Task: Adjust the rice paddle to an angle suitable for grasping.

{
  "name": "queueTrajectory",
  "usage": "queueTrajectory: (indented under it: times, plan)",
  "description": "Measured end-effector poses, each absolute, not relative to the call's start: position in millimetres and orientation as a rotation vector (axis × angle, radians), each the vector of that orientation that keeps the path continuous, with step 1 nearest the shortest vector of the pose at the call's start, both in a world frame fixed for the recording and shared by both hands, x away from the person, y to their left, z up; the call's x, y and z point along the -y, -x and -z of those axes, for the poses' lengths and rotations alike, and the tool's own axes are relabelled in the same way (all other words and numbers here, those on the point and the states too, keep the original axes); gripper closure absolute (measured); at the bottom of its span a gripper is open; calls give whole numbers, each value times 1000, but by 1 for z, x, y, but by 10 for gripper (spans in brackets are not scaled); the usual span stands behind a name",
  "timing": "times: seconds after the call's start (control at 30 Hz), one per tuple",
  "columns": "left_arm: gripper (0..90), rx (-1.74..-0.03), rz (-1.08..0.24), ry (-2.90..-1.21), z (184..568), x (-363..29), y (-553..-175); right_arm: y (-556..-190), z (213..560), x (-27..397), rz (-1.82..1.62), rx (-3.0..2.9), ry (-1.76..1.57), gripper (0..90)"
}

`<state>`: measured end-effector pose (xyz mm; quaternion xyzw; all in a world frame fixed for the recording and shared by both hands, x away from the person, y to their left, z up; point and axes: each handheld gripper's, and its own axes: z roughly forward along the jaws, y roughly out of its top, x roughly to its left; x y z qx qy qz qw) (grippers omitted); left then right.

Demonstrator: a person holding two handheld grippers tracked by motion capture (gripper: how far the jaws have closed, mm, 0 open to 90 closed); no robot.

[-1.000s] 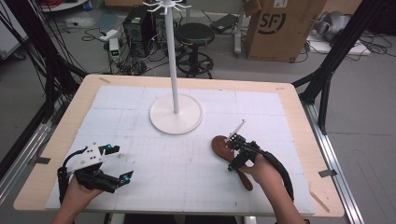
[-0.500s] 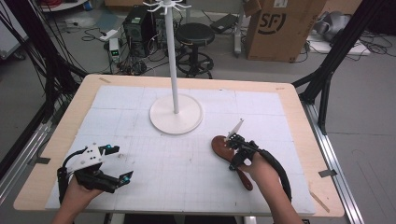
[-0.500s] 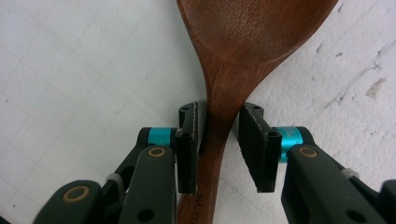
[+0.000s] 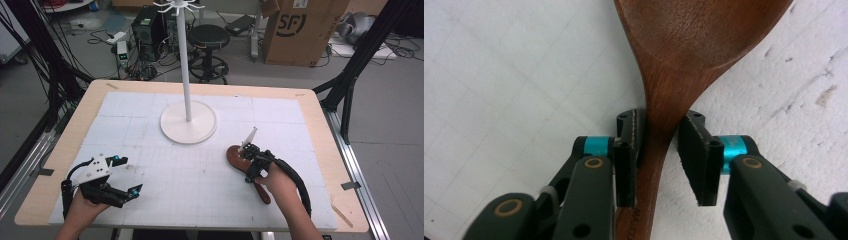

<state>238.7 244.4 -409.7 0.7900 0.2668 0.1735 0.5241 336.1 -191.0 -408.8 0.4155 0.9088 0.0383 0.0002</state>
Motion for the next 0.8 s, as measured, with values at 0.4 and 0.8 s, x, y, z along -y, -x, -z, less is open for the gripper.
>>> queueTrajectory:
  times: [0.4, 0.8]
  plan:
    - [16, -632, -414, -1894, 409, -243, -239, -336, 409, 191, -113, -2846, -1279, 764]
    - [16, -641, -415, -1891, 410, -245, -240, -338, 404, 202, -209, -2890, -1205, 770]
